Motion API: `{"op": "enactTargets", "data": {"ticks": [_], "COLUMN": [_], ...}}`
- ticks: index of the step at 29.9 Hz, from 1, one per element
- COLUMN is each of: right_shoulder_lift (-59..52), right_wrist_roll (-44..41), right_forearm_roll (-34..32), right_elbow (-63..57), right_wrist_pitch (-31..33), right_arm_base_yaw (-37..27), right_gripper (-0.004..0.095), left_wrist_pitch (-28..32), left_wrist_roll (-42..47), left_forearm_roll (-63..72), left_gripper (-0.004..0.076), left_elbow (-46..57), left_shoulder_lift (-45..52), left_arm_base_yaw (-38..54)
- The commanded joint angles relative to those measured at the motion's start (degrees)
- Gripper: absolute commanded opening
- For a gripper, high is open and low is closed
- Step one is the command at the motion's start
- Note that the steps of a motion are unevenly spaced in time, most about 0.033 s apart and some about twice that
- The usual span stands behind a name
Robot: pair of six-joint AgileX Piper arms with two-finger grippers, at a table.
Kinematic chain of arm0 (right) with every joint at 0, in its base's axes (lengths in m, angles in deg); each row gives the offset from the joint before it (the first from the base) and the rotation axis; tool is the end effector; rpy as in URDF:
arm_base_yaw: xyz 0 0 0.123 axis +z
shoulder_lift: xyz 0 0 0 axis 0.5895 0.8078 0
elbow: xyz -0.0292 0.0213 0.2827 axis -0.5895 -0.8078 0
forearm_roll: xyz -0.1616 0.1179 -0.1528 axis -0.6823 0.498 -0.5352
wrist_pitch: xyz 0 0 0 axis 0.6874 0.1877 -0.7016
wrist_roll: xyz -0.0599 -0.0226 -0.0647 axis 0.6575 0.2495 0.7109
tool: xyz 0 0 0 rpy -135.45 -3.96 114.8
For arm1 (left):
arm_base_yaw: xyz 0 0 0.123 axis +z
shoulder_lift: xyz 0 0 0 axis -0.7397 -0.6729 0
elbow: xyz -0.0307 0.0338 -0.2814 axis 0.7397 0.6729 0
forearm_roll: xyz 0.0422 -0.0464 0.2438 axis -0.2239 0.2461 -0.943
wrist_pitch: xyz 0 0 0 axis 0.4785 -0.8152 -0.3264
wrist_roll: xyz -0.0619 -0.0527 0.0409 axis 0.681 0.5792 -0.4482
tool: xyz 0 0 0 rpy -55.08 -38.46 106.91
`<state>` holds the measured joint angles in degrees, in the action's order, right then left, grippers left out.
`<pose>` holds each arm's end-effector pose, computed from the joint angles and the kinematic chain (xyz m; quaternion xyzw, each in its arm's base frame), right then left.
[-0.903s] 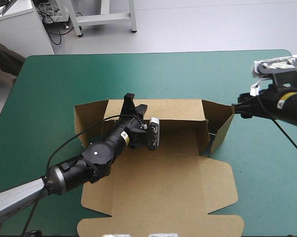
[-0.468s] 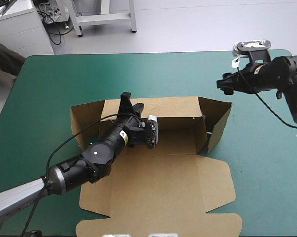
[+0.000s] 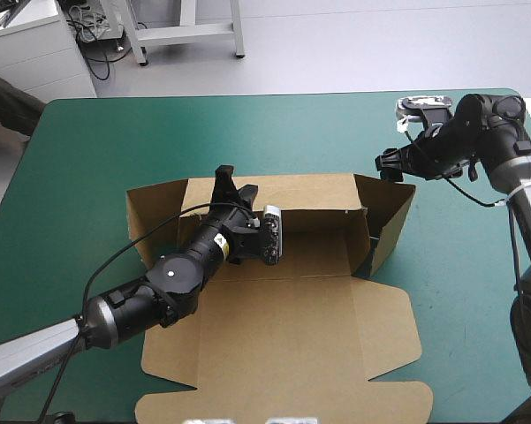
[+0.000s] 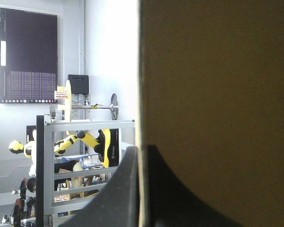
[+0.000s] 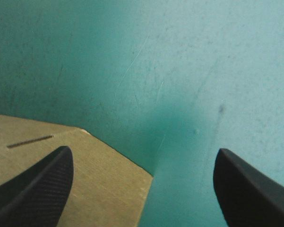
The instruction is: Fold the box
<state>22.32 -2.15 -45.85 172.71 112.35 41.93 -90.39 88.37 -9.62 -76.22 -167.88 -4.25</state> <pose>0.3591 0.0516 0.3515 -0.0963 0.9666 0.0854 0.2217 0.2175 -0.2159 0.3072 0.6367 0.5133 0.2485 0.5190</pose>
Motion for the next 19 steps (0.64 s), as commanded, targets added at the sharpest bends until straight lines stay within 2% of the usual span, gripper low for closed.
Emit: {"op": "enactTargets", "data": {"ticks": [1, 10, 19], "right_shoulder_lift": [-2.53, -6.8, -15.34], "right_wrist_roll": [1.91, 3.82, 14.63], "right_forearm_roll": [0.49, 4.0, 11.94], "right_elbow": [1.87, -3.04, -15.17], "right_wrist_pitch": [3.13, 3.88, -5.47], "right_arm_base_yaw": [-0.57, -0.57, -0.57], "right_gripper": [0.0748, 0.0747, 0.0747], "left_wrist_pitch": [-0.23, -0.98, -0.98], "left_wrist_roll": [1.01, 1.24, 1.49], "left_forearm_roll": [-1.24, -1.35, -1.35], "left_gripper": [-0.0032, -0.0032, -0.0032], "left_elbow": [-1.15, -1.15, -1.15], "left_shoulder_lift": [1.88, 1.78, 1.78], "left_arm_base_yaw": [-0.36, -0.36, -0.36]}}
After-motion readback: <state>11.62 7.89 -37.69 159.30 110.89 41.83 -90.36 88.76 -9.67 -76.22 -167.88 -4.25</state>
